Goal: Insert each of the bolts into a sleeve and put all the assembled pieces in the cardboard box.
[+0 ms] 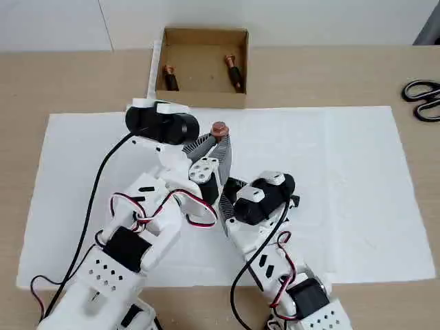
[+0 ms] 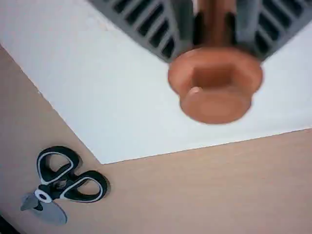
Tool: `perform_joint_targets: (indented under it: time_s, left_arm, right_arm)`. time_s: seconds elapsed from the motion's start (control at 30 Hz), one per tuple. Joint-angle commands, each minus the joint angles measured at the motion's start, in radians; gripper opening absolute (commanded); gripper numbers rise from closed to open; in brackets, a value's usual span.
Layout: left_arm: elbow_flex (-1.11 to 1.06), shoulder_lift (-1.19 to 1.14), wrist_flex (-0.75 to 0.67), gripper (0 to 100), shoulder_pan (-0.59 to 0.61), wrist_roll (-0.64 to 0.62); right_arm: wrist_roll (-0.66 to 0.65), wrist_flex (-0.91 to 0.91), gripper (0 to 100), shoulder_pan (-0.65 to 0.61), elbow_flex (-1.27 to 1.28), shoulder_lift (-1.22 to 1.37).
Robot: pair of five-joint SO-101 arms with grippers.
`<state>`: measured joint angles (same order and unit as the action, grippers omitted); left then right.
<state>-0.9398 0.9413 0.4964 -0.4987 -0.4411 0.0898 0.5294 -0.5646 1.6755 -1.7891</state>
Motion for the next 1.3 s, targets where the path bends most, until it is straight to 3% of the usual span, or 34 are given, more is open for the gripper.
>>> perform_joint_targets:
  time_s: [0.0, 0.23, 0.47, 0.67, 1.27]
  left_arm:
    - [0.004, 0.028, -0.032, 1, -0.003, -0.009]
    - [-0.051, 0.028, -0.041, 1, -0.006, -0.006]
    - [-0.166, 0.028, -0.196, 1, -0.006, -0.005]
    - [-0.173, 0.029, -0.199, 1, -0.034, -0.009]
    - [-0.136, 0.066, -0.008, 1, -0.035, 0.028]
  right_arm:
    - [0.005, 0.002, 0.4, -0.004, 0.008, -0.025]
    - [0.005, 0.002, 0.4, -0.004, 0.008, -0.025]
    - [0.005, 0.002, 0.4, -0.004, 0.008, -0.025]
    - [0.005, 0.002, 0.4, -0.004, 0.008, -0.025]
    - [0.005, 0.002, 0.4, -0.001, 0.008, -0.025]
